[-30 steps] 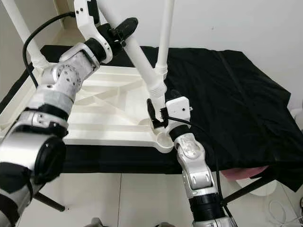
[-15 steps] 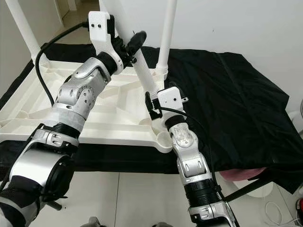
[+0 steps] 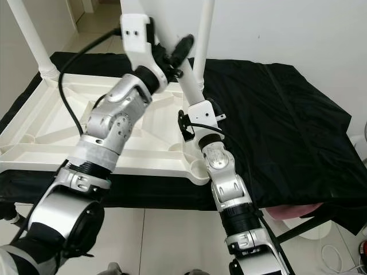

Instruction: Building children table

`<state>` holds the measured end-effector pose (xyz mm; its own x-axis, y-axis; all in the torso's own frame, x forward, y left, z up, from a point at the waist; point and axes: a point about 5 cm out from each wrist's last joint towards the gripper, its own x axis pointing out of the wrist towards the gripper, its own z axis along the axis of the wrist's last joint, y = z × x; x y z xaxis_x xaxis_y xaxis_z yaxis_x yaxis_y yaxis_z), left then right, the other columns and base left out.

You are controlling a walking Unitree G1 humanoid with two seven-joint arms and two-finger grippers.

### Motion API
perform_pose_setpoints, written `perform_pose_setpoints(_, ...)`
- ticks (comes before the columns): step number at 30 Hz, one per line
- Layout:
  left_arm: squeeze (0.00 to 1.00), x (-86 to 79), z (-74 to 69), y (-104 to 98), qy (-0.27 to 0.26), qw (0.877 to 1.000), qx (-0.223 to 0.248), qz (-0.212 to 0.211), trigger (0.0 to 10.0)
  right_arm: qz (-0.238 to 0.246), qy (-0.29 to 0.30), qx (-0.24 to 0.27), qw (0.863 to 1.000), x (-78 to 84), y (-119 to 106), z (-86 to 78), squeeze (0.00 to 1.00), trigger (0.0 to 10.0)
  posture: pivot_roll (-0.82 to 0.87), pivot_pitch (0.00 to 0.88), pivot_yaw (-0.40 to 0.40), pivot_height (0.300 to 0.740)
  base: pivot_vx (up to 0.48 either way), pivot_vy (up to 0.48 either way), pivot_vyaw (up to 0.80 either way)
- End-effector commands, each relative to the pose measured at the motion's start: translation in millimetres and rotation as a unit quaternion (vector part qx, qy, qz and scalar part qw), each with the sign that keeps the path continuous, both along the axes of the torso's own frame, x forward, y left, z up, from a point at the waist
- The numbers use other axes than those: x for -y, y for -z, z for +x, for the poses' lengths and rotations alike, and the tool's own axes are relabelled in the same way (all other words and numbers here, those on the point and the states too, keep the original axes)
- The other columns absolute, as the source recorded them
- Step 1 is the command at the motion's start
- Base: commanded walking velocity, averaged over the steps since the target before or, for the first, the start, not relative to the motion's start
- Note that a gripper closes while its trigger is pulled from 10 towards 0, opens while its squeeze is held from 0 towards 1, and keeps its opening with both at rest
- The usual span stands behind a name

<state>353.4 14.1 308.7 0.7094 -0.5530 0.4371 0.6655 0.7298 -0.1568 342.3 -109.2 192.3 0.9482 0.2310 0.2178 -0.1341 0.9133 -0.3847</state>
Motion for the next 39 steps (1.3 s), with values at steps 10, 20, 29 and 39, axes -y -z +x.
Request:
perform_pose_setpoints(10, 0.0, 13.7, -11.0, -3.9, 0.015, 1.0, 0.01, 0.008, 10.0, -0.02, 0.014, 0.018, 1.0, -2.0, -9.3, 13.1, 0.0, 10.0, -0.06, 0.0, -0.03, 0.74, 0.0, 0.0, 0.0)
perform_pose_setpoints(20, 0.0, 16.6, -14.6, -2.8, 0.015, 1.0, 0.009, 0.01, 10.0, -0.015, 0.008, 0.032, 0.999, -9.4, -15.9, 15.8, 0.0, 10.0, -0.06, 0.0, -0.031, 0.74, 0.0, 0.0, 0.0)
perform_pose_setpoints(29, 0.0, 17.8, -16.3, -3.6, 0.015, 1.0, 0.009, 0.01, 10.0, -0.01, 0.011, 0.03, 0.999, -9.2, -15.4, 17.1, 0.0, 4.8, -0.06, 0.0, -0.034, 0.74, 0.0, 0.0, 0.0)
perform_pose_setpoints(39, 0.0, 21.7, -20.7, -5.3, 0.025, 0.999, 0.015, 0.013, 10.0, 0.015, 0.019, 0.021, 0.999, -8.2, -16.3, 19.2, 0.0, 0.0, -0.06, 0.0, -0.036, 0.74, 0.0, 0.0, 0.0)
